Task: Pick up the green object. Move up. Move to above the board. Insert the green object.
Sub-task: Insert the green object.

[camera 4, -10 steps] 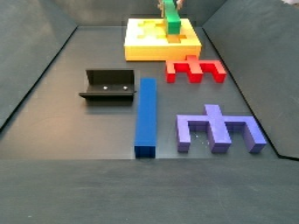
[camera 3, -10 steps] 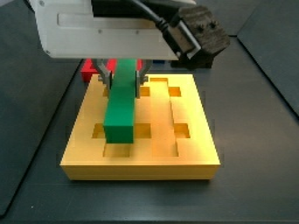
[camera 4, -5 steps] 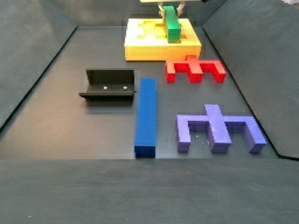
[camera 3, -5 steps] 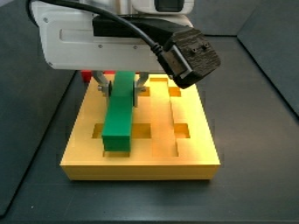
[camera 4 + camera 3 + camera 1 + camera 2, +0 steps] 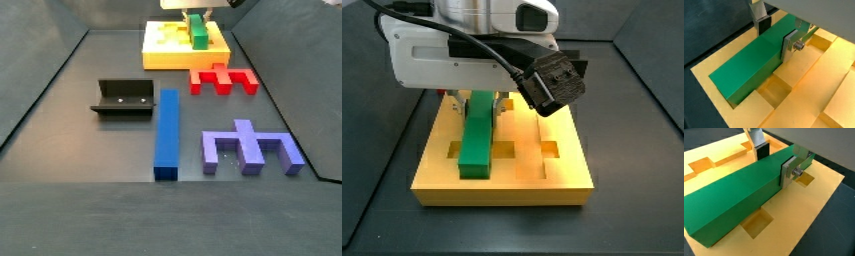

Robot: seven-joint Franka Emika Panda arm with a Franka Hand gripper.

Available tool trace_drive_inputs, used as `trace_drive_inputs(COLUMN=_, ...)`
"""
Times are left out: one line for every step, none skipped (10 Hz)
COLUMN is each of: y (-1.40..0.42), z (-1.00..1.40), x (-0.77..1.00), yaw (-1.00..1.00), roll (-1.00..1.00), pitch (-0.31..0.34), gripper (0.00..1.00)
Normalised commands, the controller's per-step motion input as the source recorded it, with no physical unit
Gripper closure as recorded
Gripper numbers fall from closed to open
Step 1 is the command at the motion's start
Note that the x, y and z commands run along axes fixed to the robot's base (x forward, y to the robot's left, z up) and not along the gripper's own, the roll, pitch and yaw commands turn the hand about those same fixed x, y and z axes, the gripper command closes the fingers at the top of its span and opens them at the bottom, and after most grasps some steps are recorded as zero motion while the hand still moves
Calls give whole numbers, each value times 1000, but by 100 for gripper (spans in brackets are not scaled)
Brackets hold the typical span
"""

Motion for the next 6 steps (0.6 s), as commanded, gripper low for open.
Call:
trace_drive_inputs(y=-231, z=-269, x=0, yaw=0, roll=16, pitch=-57, gripper=100)
trace_drive_inputs(y=-206, z=-291, x=0, yaw=0, roll=-27, pitch=-80, gripper=100)
trace_drive_inputs(y=-83, z=-309, x=0, yaw=0, roll=0, pitch=-59, gripper=100)
trace_drive_inputs(y=0, z=-369, x=0, yaw=0, roll=-37, pitch=-49, gripper=100)
trace_drive_inputs(y=0, z=-277, x=0, yaw=0, roll=-116, pitch=-26, gripper=100)
trace_drive_inputs(y=0, z=0, x=0, yaw=0, roll=0, pitch=0, gripper=100)
